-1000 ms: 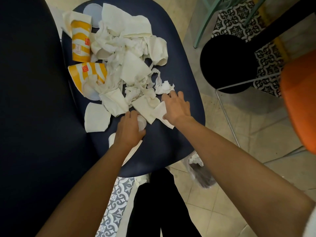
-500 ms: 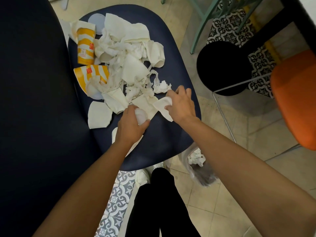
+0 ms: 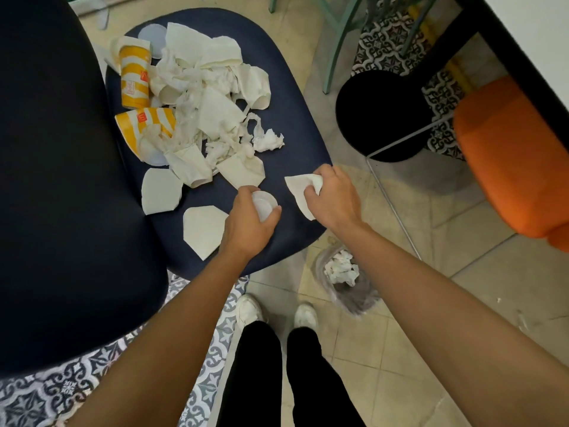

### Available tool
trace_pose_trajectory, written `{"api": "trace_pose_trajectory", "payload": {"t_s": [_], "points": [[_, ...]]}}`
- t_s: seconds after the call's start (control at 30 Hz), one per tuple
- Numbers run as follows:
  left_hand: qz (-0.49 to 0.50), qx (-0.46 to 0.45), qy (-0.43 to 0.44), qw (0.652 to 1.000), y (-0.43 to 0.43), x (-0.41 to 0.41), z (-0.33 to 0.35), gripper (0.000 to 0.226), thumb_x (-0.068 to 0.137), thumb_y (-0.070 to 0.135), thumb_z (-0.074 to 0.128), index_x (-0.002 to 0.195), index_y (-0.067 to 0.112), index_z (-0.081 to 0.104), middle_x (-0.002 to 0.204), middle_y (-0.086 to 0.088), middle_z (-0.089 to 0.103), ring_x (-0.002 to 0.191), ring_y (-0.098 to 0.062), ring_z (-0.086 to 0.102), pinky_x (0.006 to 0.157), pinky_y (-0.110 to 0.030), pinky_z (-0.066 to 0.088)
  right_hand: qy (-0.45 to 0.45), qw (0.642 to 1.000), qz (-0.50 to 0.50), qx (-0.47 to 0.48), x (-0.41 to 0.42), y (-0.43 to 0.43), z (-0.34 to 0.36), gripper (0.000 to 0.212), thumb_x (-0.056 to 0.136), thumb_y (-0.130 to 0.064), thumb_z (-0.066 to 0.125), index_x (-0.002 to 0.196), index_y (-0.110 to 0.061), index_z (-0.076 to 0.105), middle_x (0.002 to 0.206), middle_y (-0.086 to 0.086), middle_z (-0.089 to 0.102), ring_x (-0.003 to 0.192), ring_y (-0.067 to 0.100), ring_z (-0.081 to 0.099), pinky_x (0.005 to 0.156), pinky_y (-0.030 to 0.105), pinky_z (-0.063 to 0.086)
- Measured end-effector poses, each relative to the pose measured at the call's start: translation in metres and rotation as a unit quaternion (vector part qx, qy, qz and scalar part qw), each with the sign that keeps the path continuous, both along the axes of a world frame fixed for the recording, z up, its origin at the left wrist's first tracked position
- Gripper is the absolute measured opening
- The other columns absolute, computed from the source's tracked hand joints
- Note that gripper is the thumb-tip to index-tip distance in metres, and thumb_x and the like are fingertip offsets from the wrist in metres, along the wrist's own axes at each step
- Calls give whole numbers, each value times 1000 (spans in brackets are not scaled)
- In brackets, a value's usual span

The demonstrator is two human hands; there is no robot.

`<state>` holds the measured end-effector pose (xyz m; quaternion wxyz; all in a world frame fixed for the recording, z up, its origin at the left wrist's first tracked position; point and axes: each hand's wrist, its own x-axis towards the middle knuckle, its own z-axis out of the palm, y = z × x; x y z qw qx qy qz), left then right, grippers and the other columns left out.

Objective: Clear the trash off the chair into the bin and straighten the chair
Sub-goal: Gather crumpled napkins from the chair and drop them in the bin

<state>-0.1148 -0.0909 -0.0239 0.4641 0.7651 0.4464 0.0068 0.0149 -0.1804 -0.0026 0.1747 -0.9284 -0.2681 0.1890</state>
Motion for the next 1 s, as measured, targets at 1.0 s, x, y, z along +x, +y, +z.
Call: {"api": "trace_pose_trajectory", "payload": {"t_s": [1.0], "points": [[-147, -149, 69, 975, -209, 35, -201, 34, 94, 18, 49, 123, 12, 32, 119, -13, 54, 104, -30, 57, 84, -32, 44, 97, 982, -94, -132, 8, -212, -219, 23, 92, -8, 47, 99, -15, 67, 104, 6, 68, 96, 24, 62, 80, 30, 50]]}}
